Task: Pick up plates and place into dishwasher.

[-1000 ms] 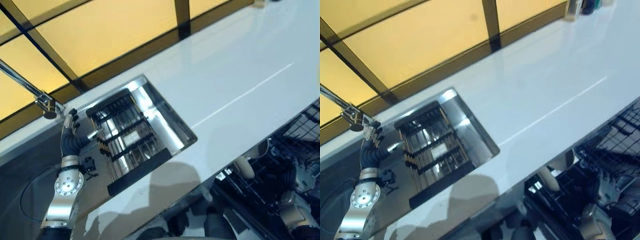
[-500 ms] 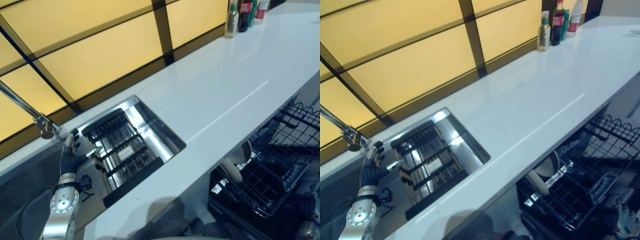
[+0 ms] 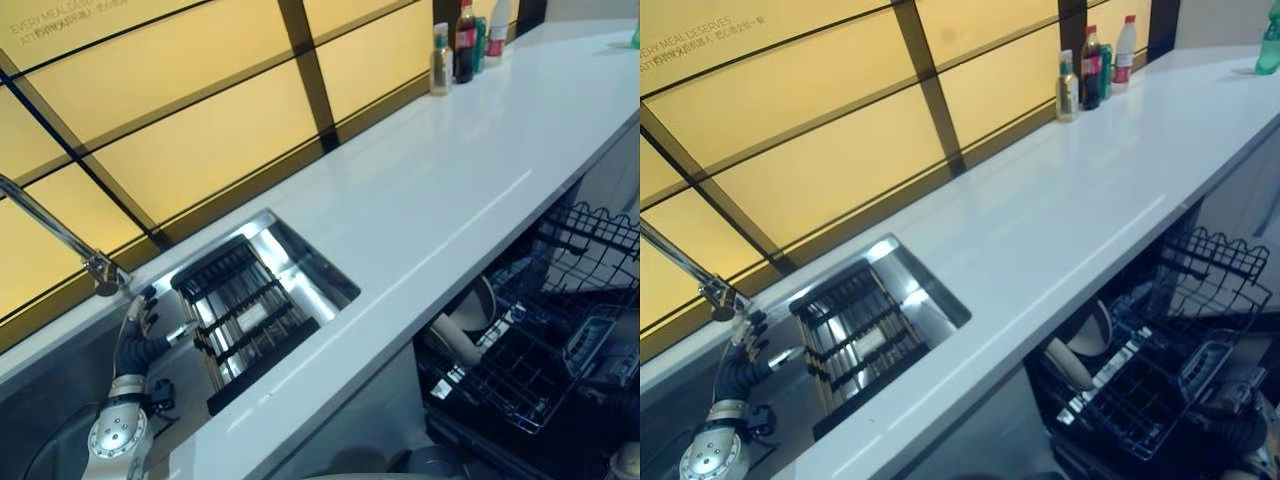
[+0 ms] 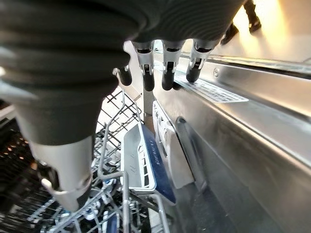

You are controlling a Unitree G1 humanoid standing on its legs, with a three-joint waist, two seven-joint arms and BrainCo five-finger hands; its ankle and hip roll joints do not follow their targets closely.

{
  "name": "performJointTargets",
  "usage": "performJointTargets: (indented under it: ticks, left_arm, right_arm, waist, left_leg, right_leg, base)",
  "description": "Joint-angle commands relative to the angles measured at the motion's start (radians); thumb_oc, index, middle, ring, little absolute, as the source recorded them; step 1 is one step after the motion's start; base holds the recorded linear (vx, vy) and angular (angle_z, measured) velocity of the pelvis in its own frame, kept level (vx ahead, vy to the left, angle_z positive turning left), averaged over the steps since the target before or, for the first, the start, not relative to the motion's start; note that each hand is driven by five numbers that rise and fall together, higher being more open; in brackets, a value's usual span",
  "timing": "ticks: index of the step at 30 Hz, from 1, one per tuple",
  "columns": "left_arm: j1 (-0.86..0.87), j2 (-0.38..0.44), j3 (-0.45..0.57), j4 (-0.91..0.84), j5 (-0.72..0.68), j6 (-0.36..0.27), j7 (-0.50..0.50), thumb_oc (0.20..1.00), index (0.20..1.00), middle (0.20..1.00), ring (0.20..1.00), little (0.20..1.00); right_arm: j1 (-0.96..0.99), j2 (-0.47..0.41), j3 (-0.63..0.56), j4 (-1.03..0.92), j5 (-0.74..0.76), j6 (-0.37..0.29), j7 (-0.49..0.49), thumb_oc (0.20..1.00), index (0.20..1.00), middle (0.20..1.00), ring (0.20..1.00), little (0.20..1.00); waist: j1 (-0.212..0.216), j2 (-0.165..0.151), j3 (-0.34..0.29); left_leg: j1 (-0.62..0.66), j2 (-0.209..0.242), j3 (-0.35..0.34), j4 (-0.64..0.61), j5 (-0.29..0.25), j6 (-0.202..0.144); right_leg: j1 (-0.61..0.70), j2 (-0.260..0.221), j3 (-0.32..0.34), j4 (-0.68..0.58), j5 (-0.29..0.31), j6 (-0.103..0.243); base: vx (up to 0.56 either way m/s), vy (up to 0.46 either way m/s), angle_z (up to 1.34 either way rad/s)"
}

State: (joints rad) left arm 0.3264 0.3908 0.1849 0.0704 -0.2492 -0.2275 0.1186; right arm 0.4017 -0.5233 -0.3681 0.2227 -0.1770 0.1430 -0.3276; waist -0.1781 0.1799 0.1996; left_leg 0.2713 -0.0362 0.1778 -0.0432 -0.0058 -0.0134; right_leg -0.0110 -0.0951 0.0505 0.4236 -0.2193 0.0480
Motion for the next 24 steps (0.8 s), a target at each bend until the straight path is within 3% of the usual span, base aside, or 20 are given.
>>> performJointTargets:
  ticks: [1,12,20,24]
  left_arm:
    - [0.029,0.02,0.094,-0.003,0.02,-0.063,-0.02,1.0,1.0,1.0,1.0,1.0]
    - [0.154,0.013,0.157,-0.022,0.024,-0.067,-0.105,1.0,1.0,1.0,1.0,1.0]
    - [0.239,0.003,0.183,-0.022,0.044,-0.08,-0.167,1.0,1.0,1.0,1.0,1.0]
    - [0.23,0.013,0.173,-0.022,0.045,-0.061,-0.171,1.0,1.0,1.0,1.0,1.0]
  right_arm:
    - [0.034,-0.009,-0.046,-0.038,0.072,-0.048,0.052,1.0,1.0,1.0,1.0,1.0]
    - [0.101,-0.002,-0.121,-0.112,0.04,-0.081,0.051,1.0,1.0,1.0,1.0,1.0]
    - [0.158,0.018,-0.143,-0.126,0.051,-0.07,0.144,1.0,1.0,1.0,1.0,1.0]
    - [0.146,0.009,-0.132,-0.117,0.093,-0.048,0.2,1.0,1.0,1.0,1.0,1.0]
  waist:
    - [0.003,-0.051,-0.014]
    - [0.04,-0.072,-0.023]
    - [0.062,-0.083,-0.035]
    - [0.069,-0.076,-0.004]
  left_leg:
    - [-0.066,-0.048,-0.045,0.215,-0.18,0.061]
    - [-0.075,-0.04,-0.068,0.268,-0.171,0.063]
    - [-0.09,-0.038,-0.081,0.31,-0.165,0.063]
    - [-0.135,-0.037,-0.088,0.352,-0.159,0.06]
  right_leg:
    - [-0.01,-0.05,0.018,-0.263,0.241,0.105]
    - [0.025,-0.055,-0.006,-0.242,0.245,0.097]
    - [0.049,-0.055,-0.007,-0.231,0.246,0.091]
    - [0.035,-0.057,-0.003,-0.207,0.237,0.084]
  base:
    - [0.1,0.006,0.02]
    - [0.11,-0.019,0.03]
    - [0.14,-0.03,0.03]
    - [0.05,0.0,0.02]
